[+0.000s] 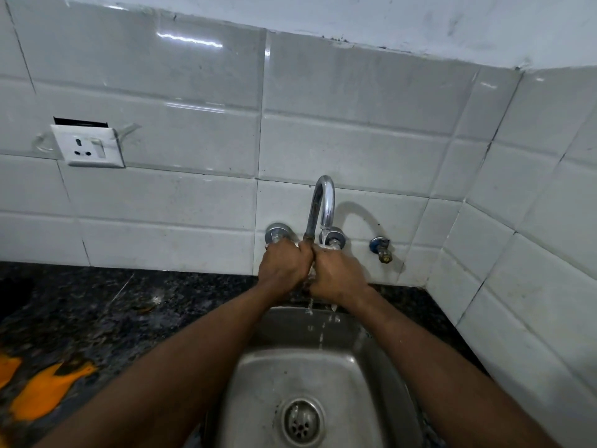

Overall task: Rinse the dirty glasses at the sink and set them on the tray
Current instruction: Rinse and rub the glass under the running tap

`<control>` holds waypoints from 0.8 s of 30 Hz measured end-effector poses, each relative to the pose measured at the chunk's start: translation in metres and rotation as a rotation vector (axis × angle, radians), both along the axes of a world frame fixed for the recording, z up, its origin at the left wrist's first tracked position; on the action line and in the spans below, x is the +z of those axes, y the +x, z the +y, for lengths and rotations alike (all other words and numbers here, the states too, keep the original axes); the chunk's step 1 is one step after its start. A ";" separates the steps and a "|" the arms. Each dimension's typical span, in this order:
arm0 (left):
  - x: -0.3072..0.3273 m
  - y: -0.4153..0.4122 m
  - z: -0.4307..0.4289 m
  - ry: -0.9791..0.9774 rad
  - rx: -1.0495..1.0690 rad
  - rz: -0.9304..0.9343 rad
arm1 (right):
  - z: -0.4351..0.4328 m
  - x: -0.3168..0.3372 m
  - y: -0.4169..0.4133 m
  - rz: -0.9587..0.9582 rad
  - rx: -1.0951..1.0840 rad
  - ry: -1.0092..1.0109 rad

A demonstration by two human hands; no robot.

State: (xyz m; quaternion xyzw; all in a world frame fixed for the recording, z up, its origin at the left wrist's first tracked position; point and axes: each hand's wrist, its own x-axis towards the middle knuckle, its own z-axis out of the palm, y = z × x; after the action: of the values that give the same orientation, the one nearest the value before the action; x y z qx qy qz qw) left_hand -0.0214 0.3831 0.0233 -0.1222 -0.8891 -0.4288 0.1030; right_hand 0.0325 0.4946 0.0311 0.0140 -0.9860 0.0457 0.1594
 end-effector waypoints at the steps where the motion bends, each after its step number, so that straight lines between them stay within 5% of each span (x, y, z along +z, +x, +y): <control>1: -0.001 -0.001 0.000 0.025 -0.030 0.046 | 0.000 -0.004 0.000 -0.003 0.013 -0.062; 4: -0.005 0.002 -0.012 0.065 -0.285 0.336 | 0.011 0.005 0.000 -0.288 0.102 -0.541; 6: -0.004 -0.002 -0.014 0.050 -0.357 0.381 | 0.012 0.009 0.000 -0.388 0.091 -0.615; 10: 0.005 -0.001 0.001 0.019 -0.137 0.049 | -0.008 0.003 0.006 -0.008 -0.116 0.012; 12: 0.006 -0.004 0.004 0.109 -0.169 -0.020 | -0.008 -0.001 0.007 0.042 -0.132 0.051; 16: 0.006 -0.005 -0.005 0.289 -0.041 -0.136 | 0.012 0.007 0.008 -0.318 -0.028 -0.362; 20: -0.007 -0.006 -0.015 0.403 0.033 -0.415 | 0.013 0.004 0.012 -0.060 0.037 0.382; 24: -0.020 -0.002 -0.020 0.448 0.015 -0.564 | 0.011 -0.005 0.002 0.053 0.168 0.500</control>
State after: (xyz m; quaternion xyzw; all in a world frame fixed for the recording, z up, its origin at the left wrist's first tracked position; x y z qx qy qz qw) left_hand -0.0236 0.3629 0.0031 0.0331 -0.7675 -0.6290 -0.1190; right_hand 0.0343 0.5059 0.0260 0.1359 -0.9576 -0.1865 0.1724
